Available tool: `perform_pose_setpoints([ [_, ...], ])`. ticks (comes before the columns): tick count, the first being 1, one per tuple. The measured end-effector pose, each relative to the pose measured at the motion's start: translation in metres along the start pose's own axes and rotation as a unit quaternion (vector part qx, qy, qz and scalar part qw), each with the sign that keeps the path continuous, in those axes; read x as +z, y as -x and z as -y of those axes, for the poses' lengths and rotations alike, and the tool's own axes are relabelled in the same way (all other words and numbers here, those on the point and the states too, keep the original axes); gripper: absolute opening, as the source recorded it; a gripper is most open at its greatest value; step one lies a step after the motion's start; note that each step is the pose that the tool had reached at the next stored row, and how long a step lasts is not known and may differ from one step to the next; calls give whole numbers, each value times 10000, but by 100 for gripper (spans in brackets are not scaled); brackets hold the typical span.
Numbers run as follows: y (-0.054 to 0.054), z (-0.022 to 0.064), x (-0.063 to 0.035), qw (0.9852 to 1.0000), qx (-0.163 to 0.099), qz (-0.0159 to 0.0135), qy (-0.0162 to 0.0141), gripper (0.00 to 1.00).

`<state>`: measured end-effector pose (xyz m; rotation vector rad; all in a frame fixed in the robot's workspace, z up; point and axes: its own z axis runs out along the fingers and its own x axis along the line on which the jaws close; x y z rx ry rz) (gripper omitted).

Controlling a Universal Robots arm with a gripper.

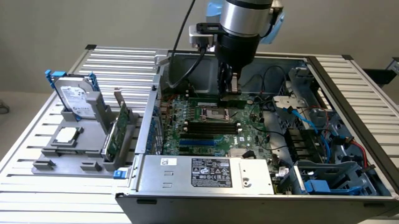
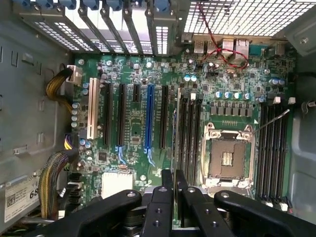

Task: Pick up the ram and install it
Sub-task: 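Insert the ram into the slot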

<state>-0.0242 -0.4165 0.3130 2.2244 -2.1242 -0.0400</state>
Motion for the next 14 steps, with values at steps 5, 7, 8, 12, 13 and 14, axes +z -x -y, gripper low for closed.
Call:
perform_pose_setpoints([
  [5,2,18,90,10000,-43,-3,-1,14],
  [7,3,23,126,10000,-58,-4,-2,14],
  [8,3,25,144,10000,-65,-4,-2,14],
  [12,5,31,217,10000,-80,-5,-2,14],
  [13,5,32,235,10000,-80,-5,-2,14],
  [14,6,33,253,10000,-80,-6,-2,14],
])
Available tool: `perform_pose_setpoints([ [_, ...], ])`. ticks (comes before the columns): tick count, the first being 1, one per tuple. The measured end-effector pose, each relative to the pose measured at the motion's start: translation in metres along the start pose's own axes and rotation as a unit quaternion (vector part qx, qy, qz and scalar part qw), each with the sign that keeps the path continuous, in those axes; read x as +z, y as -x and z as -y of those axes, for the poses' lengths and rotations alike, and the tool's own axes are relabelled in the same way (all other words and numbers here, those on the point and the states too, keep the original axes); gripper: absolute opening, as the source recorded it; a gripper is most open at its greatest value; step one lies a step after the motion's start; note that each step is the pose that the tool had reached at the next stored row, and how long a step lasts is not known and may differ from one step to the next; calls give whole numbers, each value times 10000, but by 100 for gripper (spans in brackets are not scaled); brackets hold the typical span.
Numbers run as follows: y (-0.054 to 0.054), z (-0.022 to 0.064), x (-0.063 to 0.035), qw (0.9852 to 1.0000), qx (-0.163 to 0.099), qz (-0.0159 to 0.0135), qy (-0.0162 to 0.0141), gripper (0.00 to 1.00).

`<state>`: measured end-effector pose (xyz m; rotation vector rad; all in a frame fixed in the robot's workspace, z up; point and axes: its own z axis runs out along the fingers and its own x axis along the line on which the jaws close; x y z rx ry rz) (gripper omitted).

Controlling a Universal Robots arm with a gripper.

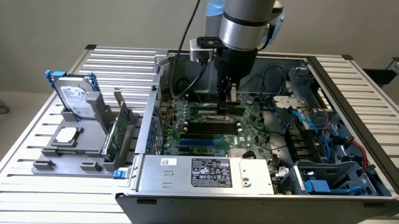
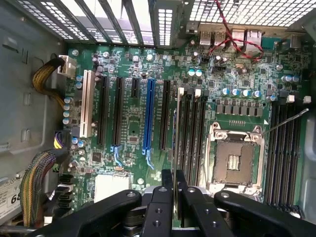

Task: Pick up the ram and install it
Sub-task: 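Insert the ram into the slot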

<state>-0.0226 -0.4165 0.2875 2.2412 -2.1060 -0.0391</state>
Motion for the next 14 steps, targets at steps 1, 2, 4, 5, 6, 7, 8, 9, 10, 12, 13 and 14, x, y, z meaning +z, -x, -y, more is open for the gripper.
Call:
perform_pose_setpoints([
  [1,0,1,18,10000,0,0,0,14],
  [2,1,2,37,10000,2,0,0,14],
  [4,2,5,73,10000,13,1,0,14],
  [5,3,6,92,10000,23,2,1,14],
  [6,3,7,110,10000,34,2,1,14],
  [7,4,8,128,10000,47,4,1,14],
  [8,4,9,146,10000,59,4,2,14],
  [9,5,11,164,10000,67,5,2,14],
  [10,6,12,182,10000,75,5,2,14],
  [12,9,15,217,10000,86,5,3,14],
  [13,11,16,236,10000,90,6,2,14],
  [14,13,17,254,10000,91,7,2,14],
])
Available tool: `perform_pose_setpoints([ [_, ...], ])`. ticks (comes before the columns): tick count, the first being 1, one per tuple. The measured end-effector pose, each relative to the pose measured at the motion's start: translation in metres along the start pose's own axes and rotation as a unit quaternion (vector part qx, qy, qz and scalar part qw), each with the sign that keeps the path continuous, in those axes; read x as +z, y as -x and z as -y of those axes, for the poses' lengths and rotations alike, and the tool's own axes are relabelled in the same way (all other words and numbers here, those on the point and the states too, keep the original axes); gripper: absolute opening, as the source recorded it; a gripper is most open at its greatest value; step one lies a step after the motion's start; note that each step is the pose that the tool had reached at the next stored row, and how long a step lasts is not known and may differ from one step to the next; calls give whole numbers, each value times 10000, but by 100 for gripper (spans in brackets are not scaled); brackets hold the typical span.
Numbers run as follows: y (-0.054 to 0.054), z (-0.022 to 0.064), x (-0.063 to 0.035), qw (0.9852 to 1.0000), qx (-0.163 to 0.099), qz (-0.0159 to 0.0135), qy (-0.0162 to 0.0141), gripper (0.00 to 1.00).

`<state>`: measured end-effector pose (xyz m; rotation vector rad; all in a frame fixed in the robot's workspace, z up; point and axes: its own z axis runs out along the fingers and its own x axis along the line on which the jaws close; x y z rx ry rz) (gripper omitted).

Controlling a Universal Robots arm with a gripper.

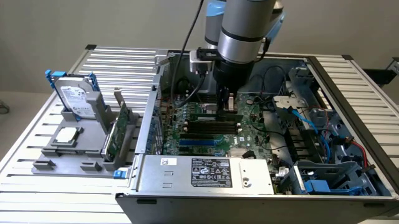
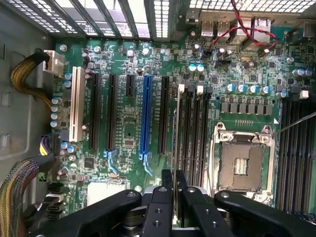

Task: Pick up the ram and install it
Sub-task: 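Insert the ram into the slot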

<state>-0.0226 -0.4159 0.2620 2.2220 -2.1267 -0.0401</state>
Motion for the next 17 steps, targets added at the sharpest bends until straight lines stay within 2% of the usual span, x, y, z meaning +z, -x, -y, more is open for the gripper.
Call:
perform_pose_setpoints([
  [10,40,12,180,10000,4,0,0,14],
  [15,59,2,270,10000,9,8,0,14],
  [17,64,-3,298,10000,9,20,-1,14],
])
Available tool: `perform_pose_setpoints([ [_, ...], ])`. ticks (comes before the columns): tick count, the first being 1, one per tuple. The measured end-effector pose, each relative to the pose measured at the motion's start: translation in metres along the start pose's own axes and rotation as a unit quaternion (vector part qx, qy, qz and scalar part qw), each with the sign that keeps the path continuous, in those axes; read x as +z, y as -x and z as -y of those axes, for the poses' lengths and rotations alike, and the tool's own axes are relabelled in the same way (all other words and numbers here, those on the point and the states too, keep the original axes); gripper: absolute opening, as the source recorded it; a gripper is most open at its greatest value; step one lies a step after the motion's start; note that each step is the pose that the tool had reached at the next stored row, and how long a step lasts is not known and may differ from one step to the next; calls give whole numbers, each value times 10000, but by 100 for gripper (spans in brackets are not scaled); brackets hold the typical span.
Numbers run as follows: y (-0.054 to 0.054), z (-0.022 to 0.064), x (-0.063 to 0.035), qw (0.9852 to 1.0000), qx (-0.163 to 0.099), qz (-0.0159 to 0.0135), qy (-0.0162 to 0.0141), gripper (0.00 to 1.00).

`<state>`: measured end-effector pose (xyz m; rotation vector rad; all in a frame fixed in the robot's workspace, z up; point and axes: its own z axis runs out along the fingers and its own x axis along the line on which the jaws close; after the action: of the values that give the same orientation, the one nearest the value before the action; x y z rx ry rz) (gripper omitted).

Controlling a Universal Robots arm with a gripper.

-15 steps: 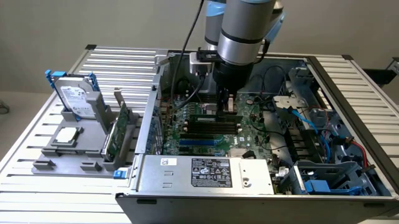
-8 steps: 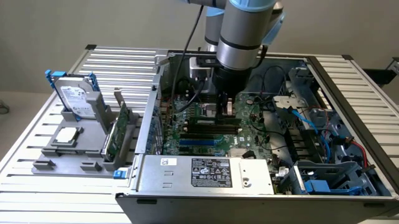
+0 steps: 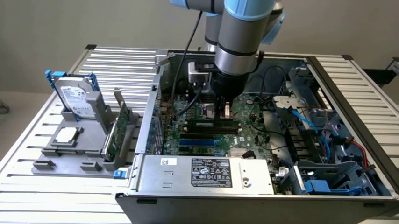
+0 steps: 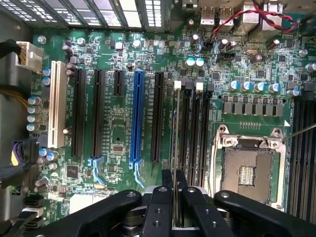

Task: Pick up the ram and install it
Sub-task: 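Insert the ram into the slot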

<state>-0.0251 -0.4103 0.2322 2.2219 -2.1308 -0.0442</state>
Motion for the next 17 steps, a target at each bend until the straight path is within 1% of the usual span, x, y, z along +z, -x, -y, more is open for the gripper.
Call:
perform_pose_setpoints([
  [4,4,-2,11,10000,-2,31,-1,14],
  [6,5,-3,12,10000,-2,41,-2,14],
  [10,4,-2,12,10000,-3,43,-11,14],
  [13,4,-2,13,10000,-2,42,-32,14],
  [17,4,-2,28,10000,-1,40,-83,14],
])
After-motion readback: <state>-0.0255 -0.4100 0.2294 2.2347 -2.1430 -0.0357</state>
